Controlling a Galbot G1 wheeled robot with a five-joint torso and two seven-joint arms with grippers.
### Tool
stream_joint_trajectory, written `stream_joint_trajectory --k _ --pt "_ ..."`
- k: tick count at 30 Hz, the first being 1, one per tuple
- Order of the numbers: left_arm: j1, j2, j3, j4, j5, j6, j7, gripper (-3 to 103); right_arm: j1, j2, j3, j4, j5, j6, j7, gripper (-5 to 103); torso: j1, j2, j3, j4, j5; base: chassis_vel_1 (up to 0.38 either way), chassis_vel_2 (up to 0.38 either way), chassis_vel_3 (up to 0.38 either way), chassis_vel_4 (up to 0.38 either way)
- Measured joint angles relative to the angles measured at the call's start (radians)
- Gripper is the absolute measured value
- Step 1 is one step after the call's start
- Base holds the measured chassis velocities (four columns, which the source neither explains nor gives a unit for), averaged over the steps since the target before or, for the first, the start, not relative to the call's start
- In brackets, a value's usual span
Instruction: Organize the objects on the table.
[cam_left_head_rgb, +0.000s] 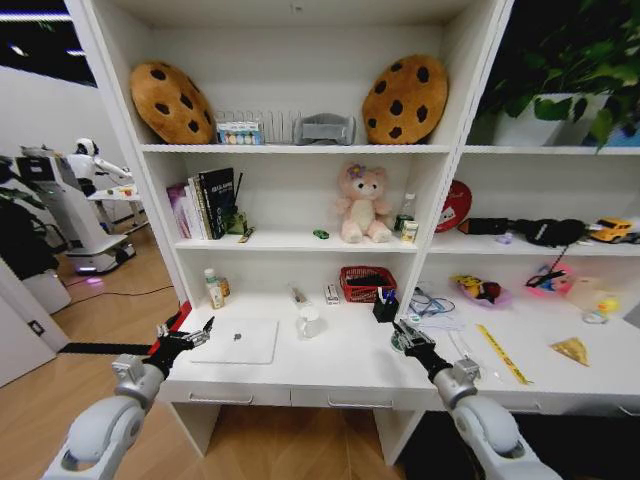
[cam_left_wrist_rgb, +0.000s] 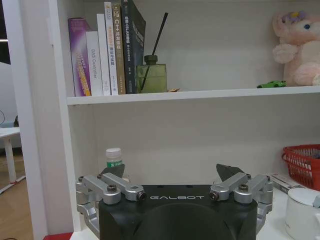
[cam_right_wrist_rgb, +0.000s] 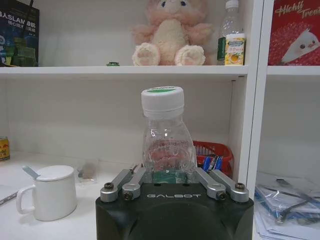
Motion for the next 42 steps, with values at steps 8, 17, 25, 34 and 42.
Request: stream_joint_trajectory --k 8,17,25,34,42 --pt "0.0 0.0 0.0 0.0 0.0 0.0 0.0 100 -0.088 0.002 0.05 0.093 -0.004 0.017 0.01 25 0.0 0.0 0.0 0.0004 0.0001 0.0 0.0 0.0 0.0" --pt "0.0 0.0 0.0 0.0 0.0 0.0 0.0 100 -0.103 0.03 0.051 0.117 -0.015 0.016 0.016 25 0.0 0.0 0.0 0.0003 0.0005 -0.066 -0.059 0.056 0.063" --pt "0.0 0.0 0.0 0.0 0.0 0.0 0.0 100 -0.118 0.041 0.058 0.129 -0.019 0.016 0.014 25 0.0 0.0 0.0 0.0003 0.0003 -0.139 -0.138 0.147 0.138" --pt "0.0 0.0 0.0 0.0 0.0 0.0 0.0 100 -0.142 0.047 0.08 0.135 -0.021 0.026 0.003 25 0.0 0.0 0.0 0.0005 0.0003 -0.164 -0.17 0.162 0.161" --pt "0.0 0.0 0.0 0.0 0.0 0.0 0.0 100 -0.144 0.054 0.084 0.145 -0.022 0.028 0.0 25 0.0 0.0 0.0 0.0003 0.0005 -0.198 -0.198 0.203 0.198"
